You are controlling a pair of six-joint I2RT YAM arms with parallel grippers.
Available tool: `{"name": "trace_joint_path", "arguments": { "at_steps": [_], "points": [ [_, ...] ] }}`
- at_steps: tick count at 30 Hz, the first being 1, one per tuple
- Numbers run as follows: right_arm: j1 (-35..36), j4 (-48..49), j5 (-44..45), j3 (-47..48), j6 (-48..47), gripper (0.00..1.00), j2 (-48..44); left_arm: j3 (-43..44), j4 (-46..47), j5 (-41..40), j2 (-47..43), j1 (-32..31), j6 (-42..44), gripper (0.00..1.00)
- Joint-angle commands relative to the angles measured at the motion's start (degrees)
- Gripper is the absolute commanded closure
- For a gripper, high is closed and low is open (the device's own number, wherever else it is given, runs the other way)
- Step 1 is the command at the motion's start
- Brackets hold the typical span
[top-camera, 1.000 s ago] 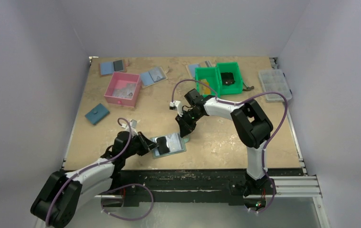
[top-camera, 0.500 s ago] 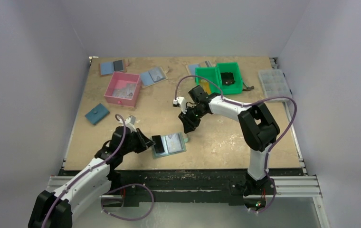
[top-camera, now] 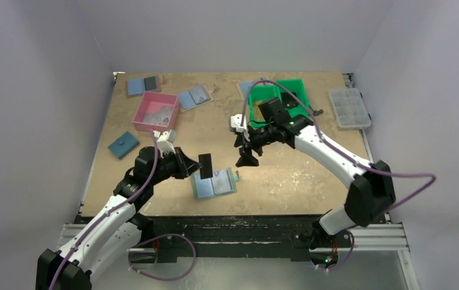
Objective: Take the credit cards out of the card holder
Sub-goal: Remove the credit card from the card holder, then place the credit card in the storage box.
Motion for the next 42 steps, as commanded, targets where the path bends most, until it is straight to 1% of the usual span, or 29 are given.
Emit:
{"name": "trace_joint_path", "arguments": {
  "at_steps": [1,4,5,8,11,15,19,21,23,25,28,33,37,40,42],
  "points": [
    [-1.70,-3.85,-10.52,-0.83,-13.62,0.15,-9.61,7.15,5.79,5.04,4.18,-0.85,8.79,1.00],
    [-3.27,-7.83,-11.44,-0.54,-20.69,0.02,-12.97,11.47,5.84,4.55,8.10,-3.34,12.84,1.00],
    [-3.73,-9.28,-11.59,-0.49,-23.57,0.01,-13.91,12.54,5.84,3.80,9.37,-4.97,14.57,1.00],
    [-4.38,-9.37,-11.36,-1.39,-26.18,0.01,-16.44,15.91,5.57,-0.69,12.56,-11.66,20.80,1.00],
    [-5.08,-9.67,-11.76,-2.01,-27.42,0.01,-16.81,17.84,5.83,-3.10,15.30,-17.46,26.09,1.00],
    [-5.23,-15.25,-12.45,-1.51,-32.72,0.01,-14.36,18.96,5.84,-6.09,17.28,-22.79,31.26,1.00],
    [-5.24,-20.37,-14.74,-0.04,-33.74,0.01,-9.05,20.14,5.84,-8.13,19.33,-25.90,35.08,1.00],
    [-5.15,-25.11,-15.64,1.32,-35.42,0.03,-6.10,20.59,5.84,-9.12,20.18,-27.09,36.27,1.00],
    [-4.95,-28.07,-16.28,2.48,-37.29,0.07,-3.64,20.80,5.84,-10.03,20.86,-27.83,37.12,1.00],
    [-4.74,-28.59,-16.54,2.71,-37.27,0.14,-2.24,20.83,7.69,-10.35,21.15,-28.10,37.39,1.00],
    [-4.05,-26.66,-15.80,2.35,-34.58,0.25,-1.53,20.51,8.77,-10.56,21.16,-28.36,37.49,1.00],
    [-3.77,-24.44,-16.98,2.58,-31.65,0.39,-1.45,20.12,9.17,-10.38,21.16,-28.55,37.49,1.00],
    [-3.75,-21.10,-17.59,2.34,-27.55,0.43,-2.08,19.73,9.89,-9.58,21.49,-28.72,37.13,1.00],
    [-3.74,-20.68,-18.07,2.41,-26.89,0.47,-2.53,19.59,10.15,-9.33,21.69,-28.81,36.96,1.00],
    [-3.74,-20.72,-18.36,2.80,-26.61,0.58,-2.66,19.49,10.12,-9.12,21.77,-28.87,36.88,1.00]
  ]
}}
